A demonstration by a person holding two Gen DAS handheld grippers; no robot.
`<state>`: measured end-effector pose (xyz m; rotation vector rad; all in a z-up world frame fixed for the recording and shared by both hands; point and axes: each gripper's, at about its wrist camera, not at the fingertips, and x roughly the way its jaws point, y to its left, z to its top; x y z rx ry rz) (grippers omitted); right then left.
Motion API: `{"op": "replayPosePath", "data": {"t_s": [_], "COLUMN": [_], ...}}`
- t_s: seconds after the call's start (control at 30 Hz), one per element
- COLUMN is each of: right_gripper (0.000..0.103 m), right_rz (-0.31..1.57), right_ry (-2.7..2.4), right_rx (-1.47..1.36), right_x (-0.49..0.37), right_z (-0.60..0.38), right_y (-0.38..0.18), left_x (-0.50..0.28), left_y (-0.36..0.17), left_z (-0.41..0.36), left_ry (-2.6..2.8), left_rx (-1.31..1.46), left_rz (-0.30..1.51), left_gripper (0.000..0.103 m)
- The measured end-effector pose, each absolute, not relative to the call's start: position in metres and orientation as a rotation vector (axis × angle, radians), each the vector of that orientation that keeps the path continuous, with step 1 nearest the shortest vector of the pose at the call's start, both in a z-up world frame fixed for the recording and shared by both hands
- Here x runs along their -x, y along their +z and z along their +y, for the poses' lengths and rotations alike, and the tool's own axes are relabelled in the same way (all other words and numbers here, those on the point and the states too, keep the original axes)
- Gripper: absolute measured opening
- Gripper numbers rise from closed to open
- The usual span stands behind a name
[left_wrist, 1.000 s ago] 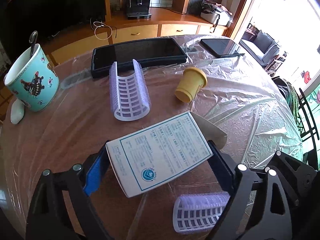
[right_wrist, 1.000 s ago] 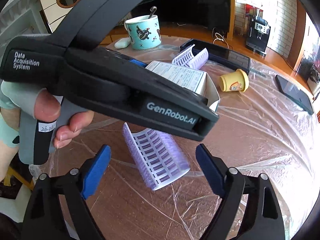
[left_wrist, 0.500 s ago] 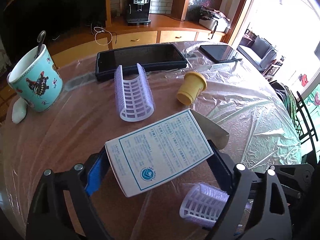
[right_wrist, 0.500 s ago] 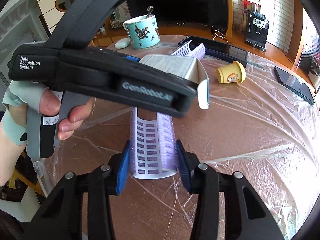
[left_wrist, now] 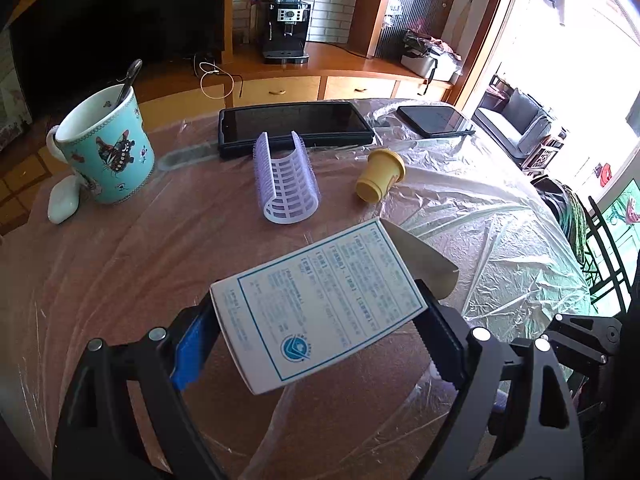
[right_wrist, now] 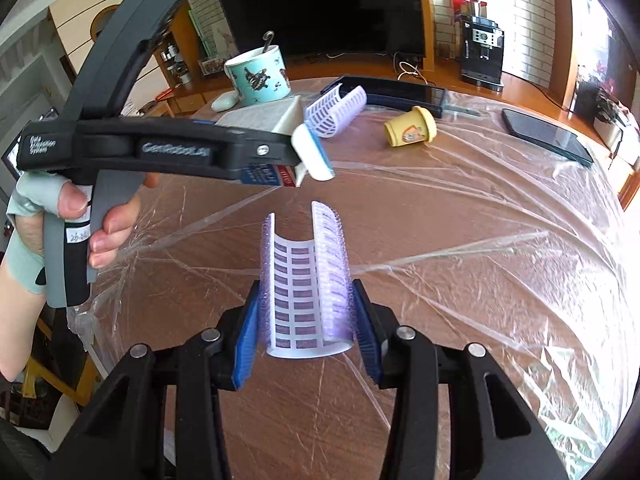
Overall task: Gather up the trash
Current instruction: 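Carry the white carton with the left tool while the right tool carries the roller to the bin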
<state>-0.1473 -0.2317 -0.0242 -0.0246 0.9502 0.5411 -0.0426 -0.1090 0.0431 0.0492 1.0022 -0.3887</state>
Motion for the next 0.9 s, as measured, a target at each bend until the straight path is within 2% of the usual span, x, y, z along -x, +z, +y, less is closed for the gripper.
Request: {"op": "replayPosePath", "data": {"t_s": [0.9], "right_gripper": [0.043], "right_rz": [0.881], "right_ry": [0.545], "right_rx": [-0.034], "right_x": [0.186], "right_z": [-0.247], "right_y": [-0.004], "left_x": [0.149], "left_y": [0.053], "left_z": [-0.083], "left_ry": [-0.392], "left_rx": [-0.007], "left_rz": [0.934], "left_gripper": [0.09]}}
